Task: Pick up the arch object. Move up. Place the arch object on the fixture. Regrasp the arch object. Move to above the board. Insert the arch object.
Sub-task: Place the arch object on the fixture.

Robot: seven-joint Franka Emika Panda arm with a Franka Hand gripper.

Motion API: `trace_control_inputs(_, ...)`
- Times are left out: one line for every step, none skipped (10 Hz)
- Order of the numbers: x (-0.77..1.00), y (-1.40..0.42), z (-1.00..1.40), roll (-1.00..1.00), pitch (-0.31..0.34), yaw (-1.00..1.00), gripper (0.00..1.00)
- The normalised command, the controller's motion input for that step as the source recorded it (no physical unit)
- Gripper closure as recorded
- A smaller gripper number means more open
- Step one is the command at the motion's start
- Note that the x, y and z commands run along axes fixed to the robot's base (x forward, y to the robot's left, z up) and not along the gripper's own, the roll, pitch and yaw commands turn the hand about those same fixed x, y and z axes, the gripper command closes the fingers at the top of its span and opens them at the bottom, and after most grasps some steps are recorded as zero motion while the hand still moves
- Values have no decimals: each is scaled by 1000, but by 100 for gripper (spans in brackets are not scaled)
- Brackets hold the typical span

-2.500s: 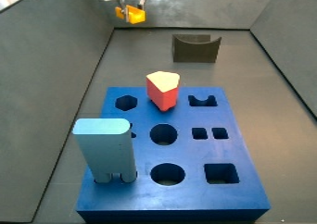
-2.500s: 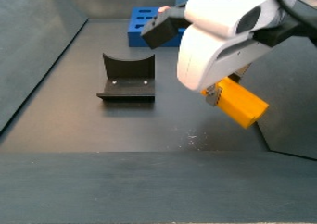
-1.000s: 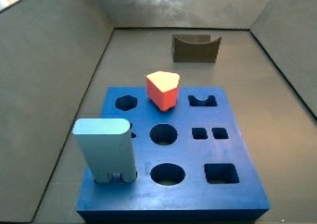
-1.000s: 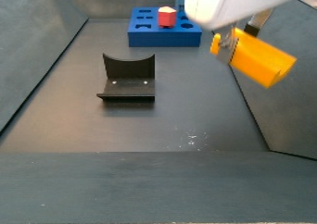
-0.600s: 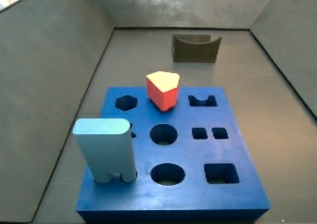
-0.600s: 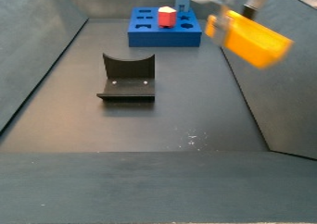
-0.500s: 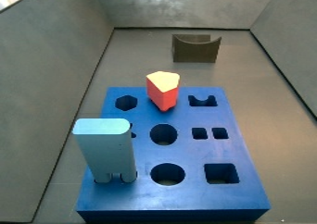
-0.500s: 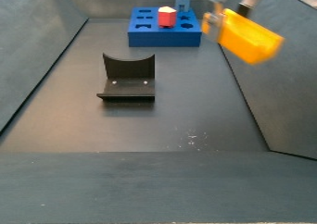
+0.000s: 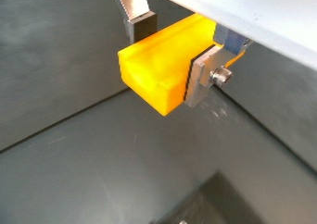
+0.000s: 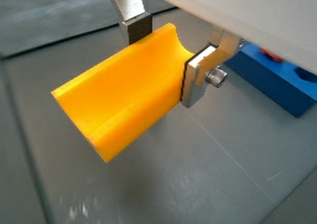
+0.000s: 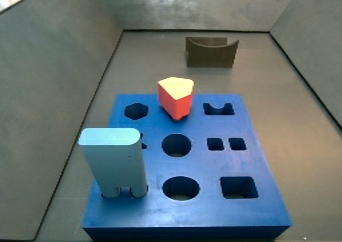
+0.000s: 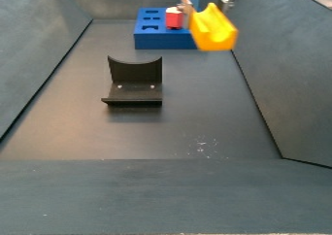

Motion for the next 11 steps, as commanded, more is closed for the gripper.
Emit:
trace_control_inputs(1000,-277,-50,-67,-13,-893,100)
trace_control_inputs(1000,-242,-47,-73,-7,-650,100)
trace_control_inputs(1000,-217,-46,-76,-1,-502,100)
trace_control_inputs(1000,-157,-42,-83,15,-232,100)
trace_control_inputs(1000,-119,-37,-86,24,-130,100)
trace_control_inputs(1000,-89,-37,-90,38,-88,100)
trace_control_inputs(1000,-74,-33,-92,45,-72,100)
trace_control_inputs(1000,-141,126,-1000,-8,32,100)
trace_control_inputs(1000,-106,133,-1000,1,26,100)
trace_control_inputs(917,-42,87,-1000,21,18,100)
trace_control_inputs(804,-7,28,-1000,42,10,100)
